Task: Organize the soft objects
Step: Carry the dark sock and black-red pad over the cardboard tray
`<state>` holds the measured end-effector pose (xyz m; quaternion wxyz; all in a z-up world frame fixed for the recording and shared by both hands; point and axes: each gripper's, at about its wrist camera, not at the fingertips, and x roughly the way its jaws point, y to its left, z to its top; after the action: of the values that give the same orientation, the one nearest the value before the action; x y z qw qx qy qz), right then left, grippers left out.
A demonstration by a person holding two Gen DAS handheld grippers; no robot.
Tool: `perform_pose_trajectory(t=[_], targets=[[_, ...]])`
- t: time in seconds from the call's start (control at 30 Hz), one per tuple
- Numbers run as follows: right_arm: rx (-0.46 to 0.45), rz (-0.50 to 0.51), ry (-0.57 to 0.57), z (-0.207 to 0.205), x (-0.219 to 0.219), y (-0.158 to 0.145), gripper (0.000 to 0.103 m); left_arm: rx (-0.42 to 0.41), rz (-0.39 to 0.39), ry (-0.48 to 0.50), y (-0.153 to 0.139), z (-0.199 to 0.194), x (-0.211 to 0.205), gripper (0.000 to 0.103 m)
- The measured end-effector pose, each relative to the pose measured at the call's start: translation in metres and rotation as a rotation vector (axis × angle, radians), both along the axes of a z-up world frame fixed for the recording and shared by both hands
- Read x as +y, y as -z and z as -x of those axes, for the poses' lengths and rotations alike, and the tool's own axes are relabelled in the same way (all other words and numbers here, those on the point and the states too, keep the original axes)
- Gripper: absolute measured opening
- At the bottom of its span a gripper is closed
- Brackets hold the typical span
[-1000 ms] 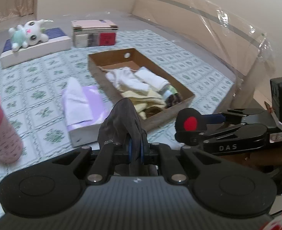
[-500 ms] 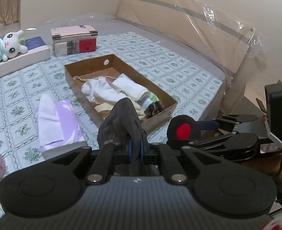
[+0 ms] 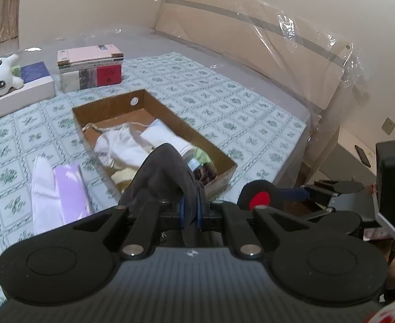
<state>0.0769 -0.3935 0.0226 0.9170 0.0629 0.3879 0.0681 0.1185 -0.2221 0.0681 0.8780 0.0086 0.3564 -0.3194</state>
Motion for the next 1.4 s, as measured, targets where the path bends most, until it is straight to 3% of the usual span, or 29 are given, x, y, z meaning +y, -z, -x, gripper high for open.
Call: perform_pose_trajectory(t=[0.37,0.7,0.9,1.07,1.4], targets=[[-0.053,0.03,-0.01,-0.029,-0.014,-0.018,0.079,-0.077,0.025,0.022,-0.037,-0.038,-0.024,0.007],[-0.098,0.065,-0.064,-0.098,-0.02,-0.026,0.079,-0.061,0.017,-0.021,-0.037,-0.124,-0.031,0.007],[-0.095,0.08,-0.094,-0.153,-0.02,-0.018,0.079,-0.066,-0.05,-0.048,-0.021,-0.183,-0.032,0.007],[-0.078,0.087,-0.114,-0.199,-0.017,-0.005,0.079,-0.04,-0.119,-0.076,0.012,-0.227,-0.028,0.007],[-0.06,0.159,-0.164,-0.267,-0.007,0.021,0.079,-0.05,-0.242,-0.109,0.06,-0.272,-0.028,0.007]])
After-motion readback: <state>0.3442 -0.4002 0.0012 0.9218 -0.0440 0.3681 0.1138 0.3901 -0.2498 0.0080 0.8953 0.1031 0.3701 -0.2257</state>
